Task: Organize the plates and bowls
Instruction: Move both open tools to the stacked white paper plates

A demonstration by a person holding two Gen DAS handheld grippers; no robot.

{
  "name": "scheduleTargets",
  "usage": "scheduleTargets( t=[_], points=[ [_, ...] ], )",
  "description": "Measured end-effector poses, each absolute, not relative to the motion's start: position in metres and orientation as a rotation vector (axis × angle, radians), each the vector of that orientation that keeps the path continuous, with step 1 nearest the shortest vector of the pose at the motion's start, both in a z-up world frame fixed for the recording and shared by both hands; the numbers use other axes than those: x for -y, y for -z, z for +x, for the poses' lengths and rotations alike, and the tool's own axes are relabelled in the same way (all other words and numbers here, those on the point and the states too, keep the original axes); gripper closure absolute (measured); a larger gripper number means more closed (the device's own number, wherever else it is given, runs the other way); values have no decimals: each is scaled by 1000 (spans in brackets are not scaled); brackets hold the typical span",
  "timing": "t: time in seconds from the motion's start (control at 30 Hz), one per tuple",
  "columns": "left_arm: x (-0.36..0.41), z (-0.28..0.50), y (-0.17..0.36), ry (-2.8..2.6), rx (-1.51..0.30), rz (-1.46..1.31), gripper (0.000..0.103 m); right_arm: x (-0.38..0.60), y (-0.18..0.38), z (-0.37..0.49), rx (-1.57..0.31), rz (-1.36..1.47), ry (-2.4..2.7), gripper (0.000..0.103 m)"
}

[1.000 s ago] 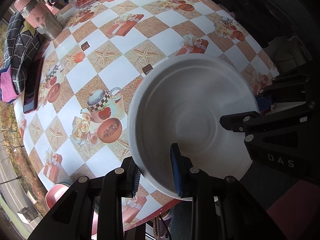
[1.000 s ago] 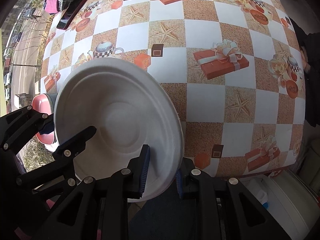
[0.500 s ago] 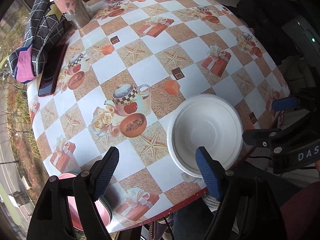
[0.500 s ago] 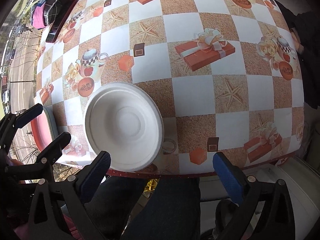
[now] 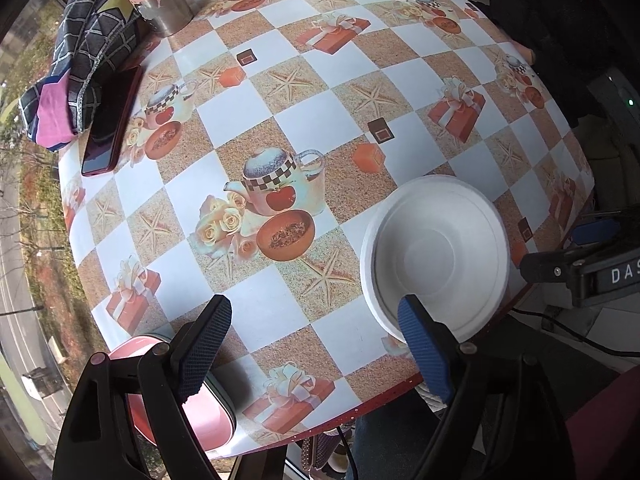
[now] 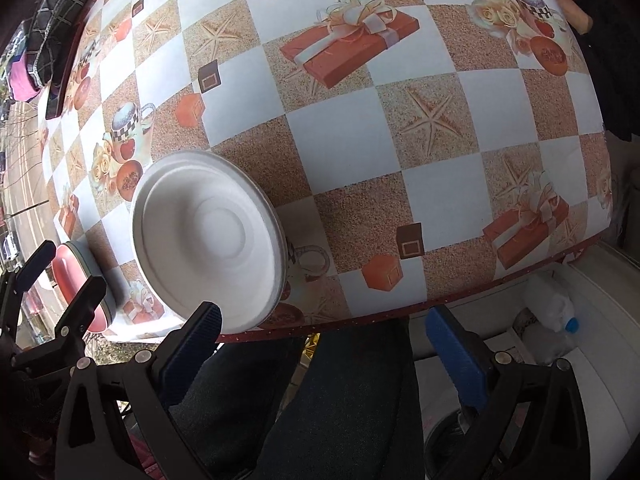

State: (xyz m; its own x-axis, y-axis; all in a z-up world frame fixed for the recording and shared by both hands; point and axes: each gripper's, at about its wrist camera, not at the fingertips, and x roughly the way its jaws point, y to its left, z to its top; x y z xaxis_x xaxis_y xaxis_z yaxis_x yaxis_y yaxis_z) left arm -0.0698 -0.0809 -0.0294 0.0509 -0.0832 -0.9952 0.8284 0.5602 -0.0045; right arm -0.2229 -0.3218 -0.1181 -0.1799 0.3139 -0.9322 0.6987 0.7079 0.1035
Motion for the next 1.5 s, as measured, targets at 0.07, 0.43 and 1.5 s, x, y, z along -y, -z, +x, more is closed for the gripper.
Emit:
scheduleTargets(
  t=[0.07, 0.43, 1.5],
  points=[
    [82, -68, 29, 790, -1346, 714, 15, 321, 119, -224, -1775, 803, 417, 0],
    [81, -65, 32, 787, -1354, 727, 15, 320, 126, -219, -1797, 802, 414, 0],
    [96, -76, 82, 660, -1450, 682, 15, 304, 155, -199, -1759, 587, 385, 0]
  ],
)
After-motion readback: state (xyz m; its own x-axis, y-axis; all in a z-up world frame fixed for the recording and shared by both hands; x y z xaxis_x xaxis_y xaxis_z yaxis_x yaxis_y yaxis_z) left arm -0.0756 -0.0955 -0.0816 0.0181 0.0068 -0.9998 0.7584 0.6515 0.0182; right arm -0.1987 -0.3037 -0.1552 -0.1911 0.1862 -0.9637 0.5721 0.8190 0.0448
